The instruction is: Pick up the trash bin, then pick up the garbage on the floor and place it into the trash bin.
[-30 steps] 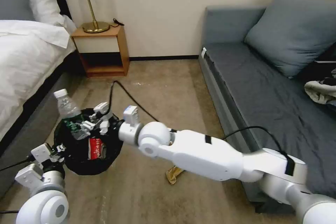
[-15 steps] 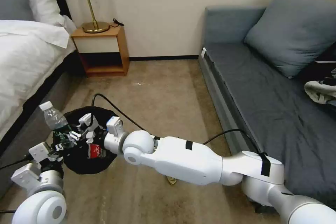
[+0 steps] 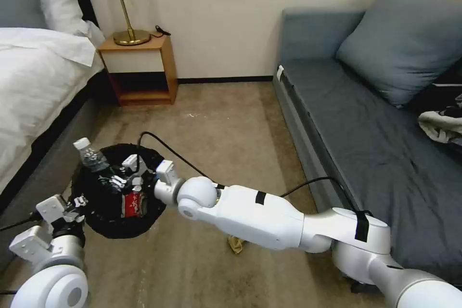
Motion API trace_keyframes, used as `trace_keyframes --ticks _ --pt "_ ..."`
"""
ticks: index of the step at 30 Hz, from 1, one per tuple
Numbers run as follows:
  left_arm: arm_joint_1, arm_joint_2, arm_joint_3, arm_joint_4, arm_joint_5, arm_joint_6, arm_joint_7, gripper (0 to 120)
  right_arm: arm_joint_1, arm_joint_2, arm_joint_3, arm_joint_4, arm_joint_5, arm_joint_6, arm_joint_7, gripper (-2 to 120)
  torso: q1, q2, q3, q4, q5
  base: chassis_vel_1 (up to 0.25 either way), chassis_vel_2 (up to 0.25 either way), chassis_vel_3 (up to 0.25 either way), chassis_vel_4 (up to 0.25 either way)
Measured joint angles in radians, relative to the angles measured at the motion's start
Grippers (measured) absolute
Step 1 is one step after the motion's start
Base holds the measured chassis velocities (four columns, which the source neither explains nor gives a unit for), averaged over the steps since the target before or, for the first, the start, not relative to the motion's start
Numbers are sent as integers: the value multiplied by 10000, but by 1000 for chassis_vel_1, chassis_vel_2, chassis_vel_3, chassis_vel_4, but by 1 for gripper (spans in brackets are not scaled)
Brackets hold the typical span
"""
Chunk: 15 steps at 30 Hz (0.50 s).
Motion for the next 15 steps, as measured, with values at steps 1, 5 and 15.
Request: trace_keyframes --ticks 1,5,15 --pt "11 -22 0 -24 2 -2 0 7 -14 -106 -9 69 2 56 -31 17 0 0 0 0 0 0 0 0 0" --pt "34 -65 9 -43 25 -5 0 7 -73 -308 -11 276 69 132 -104 26 0 0 0 0 2 0 0 0 0" --pt "72 -83 23 -119 44 -28 -1 7 -189 -527 -4 607 138 269 -62 61 0 1 0 0 1 0 0 0 0"
